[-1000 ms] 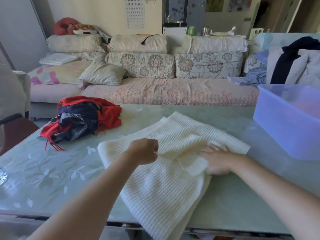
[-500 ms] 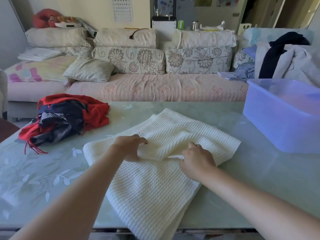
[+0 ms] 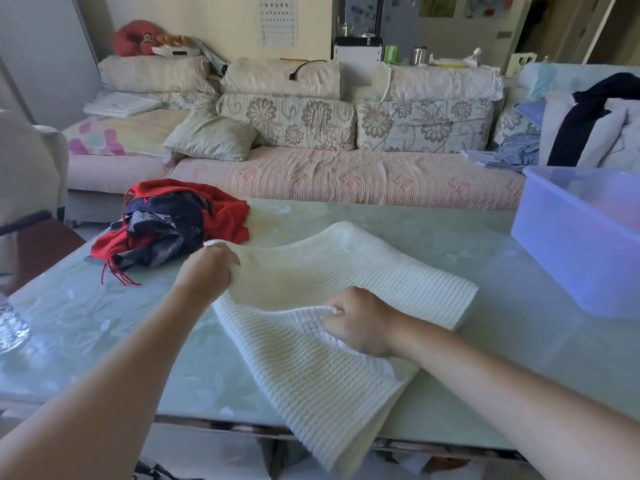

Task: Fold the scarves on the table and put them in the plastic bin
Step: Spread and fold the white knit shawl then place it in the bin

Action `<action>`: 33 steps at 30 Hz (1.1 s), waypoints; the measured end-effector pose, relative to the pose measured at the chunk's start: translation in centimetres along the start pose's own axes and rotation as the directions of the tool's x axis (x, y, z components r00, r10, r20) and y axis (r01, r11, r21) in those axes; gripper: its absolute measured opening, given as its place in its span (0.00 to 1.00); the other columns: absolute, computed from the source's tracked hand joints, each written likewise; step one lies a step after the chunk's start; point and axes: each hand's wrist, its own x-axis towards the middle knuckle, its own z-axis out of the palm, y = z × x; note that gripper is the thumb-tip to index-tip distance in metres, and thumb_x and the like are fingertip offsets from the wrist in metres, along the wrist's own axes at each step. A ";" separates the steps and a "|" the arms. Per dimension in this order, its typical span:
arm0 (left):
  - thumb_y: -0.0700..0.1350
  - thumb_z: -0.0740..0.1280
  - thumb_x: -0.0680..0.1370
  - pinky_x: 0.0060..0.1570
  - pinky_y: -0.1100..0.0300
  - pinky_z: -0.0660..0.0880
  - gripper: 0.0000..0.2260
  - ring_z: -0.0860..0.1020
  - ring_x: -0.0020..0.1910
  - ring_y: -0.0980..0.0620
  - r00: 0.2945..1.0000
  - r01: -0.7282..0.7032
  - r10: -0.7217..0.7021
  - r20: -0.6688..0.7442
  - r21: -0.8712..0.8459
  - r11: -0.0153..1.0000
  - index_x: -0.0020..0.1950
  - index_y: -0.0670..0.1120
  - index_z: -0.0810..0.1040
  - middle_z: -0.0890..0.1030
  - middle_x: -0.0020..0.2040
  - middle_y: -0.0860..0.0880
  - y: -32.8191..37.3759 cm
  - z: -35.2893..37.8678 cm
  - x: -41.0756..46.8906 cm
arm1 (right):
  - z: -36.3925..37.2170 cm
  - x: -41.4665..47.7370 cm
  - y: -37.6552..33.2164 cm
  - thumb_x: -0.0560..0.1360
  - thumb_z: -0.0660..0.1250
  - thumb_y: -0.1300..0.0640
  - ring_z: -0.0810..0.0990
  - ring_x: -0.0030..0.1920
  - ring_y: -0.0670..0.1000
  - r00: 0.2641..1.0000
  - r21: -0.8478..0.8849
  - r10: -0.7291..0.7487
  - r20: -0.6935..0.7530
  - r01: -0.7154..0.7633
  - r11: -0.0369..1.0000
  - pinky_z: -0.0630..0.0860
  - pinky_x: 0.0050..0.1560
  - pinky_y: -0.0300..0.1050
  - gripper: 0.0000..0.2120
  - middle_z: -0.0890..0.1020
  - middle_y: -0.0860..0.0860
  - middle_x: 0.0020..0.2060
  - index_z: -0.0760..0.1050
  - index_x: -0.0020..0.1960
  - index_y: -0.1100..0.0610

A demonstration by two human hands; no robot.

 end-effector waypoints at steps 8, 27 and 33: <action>0.33 0.57 0.74 0.72 0.36 0.38 0.40 0.42 0.79 0.40 0.856 -0.126 -0.103 0.506 0.398 0.909 0.78 0.66 0.49 0.44 0.81 0.49 -3.1 -1.3 -5.2 | 5.7 -0.4 -0.2 0.77 0.60 0.38 0.80 0.36 0.51 0.925 0.000 0.179 0.334 -0.190 0.982 0.77 0.42 0.51 0.22 0.84 0.49 0.42 0.83 0.49 0.54; 0.40 0.65 0.72 0.36 0.58 0.63 0.10 0.78 0.47 0.50 0.928 -0.298 0.259 0.267 0.114 0.948 0.49 0.53 0.77 0.80 0.45 0.56 2.1 -0.5 -3.9 | 2.3 -3.1 1.3 0.69 0.67 0.55 0.76 0.45 0.52 0.996 -0.454 0.079 0.051 -0.047 0.890 0.74 0.44 0.45 0.12 0.78 0.46 0.45 0.70 0.51 0.47; 0.43 0.66 0.68 0.43 0.58 0.71 0.16 0.78 0.52 0.51 0.924 -0.268 0.234 0.303 0.073 0.961 0.55 0.56 0.73 0.79 0.51 0.58 1.6 -0.9 -4.9 | -4.4 -2.5 5.5 0.67 0.65 0.54 0.79 0.51 0.52 0.970 -0.382 0.193 -0.148 -0.236 0.894 0.76 0.50 0.47 0.10 0.75 0.45 0.48 0.77 0.49 0.52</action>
